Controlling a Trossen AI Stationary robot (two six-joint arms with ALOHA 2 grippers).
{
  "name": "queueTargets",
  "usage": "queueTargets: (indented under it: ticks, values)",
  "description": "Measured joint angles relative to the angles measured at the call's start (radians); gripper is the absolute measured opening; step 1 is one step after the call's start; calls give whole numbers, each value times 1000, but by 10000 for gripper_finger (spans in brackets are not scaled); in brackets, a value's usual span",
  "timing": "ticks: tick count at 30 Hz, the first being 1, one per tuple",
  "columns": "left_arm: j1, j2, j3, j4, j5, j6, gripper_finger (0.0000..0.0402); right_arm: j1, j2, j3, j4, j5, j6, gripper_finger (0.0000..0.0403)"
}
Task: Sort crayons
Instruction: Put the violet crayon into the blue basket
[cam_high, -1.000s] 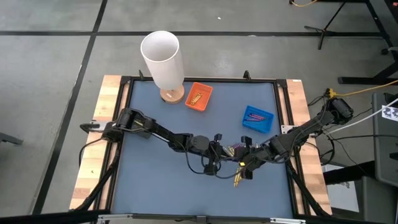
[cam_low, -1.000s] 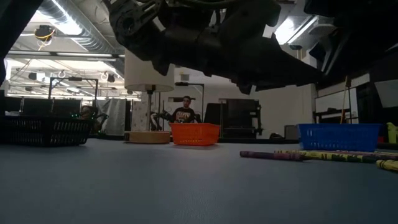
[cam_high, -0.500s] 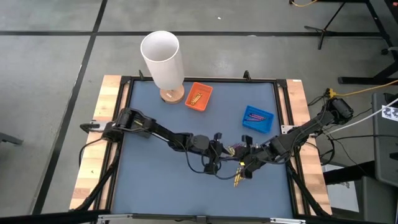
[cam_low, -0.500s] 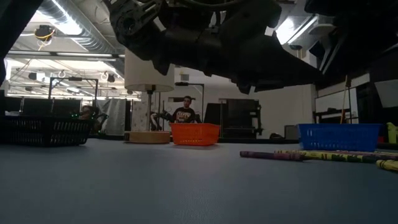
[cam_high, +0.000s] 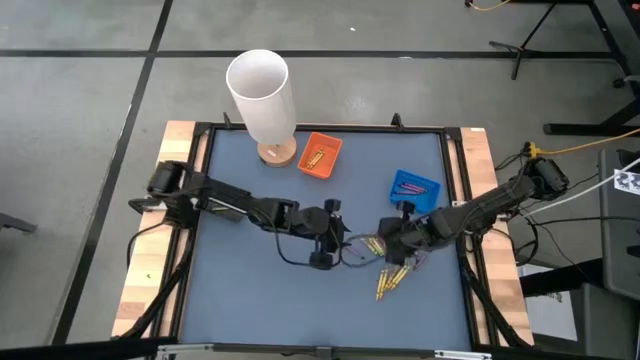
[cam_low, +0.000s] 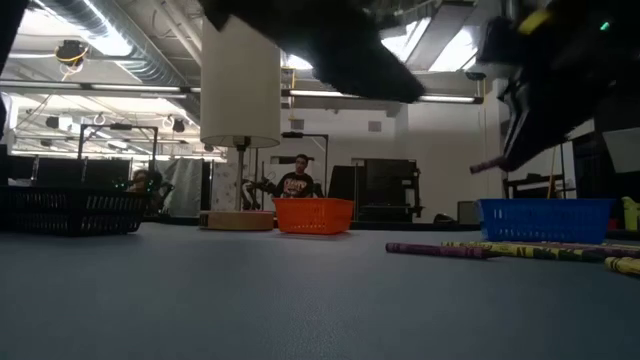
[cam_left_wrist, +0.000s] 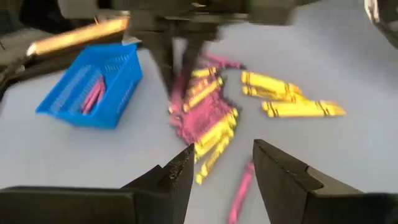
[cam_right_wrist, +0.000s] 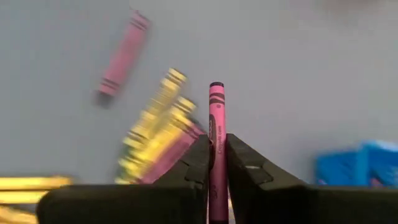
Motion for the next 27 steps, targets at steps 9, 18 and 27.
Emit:
queueTargets:
  ticks: [9,18,27]
  values:
    - [-52,-217,0,-335,0,-32,149,-176,0,0,-271,0,-11,27]
    - [-113,-314,-30,-440,-6,-141,149,-255,-7,24,-346,9,-104,28]
    - [-169,-301,-98,-410,-16,-182,149,-262,-17,39,-452,150,-106,28]
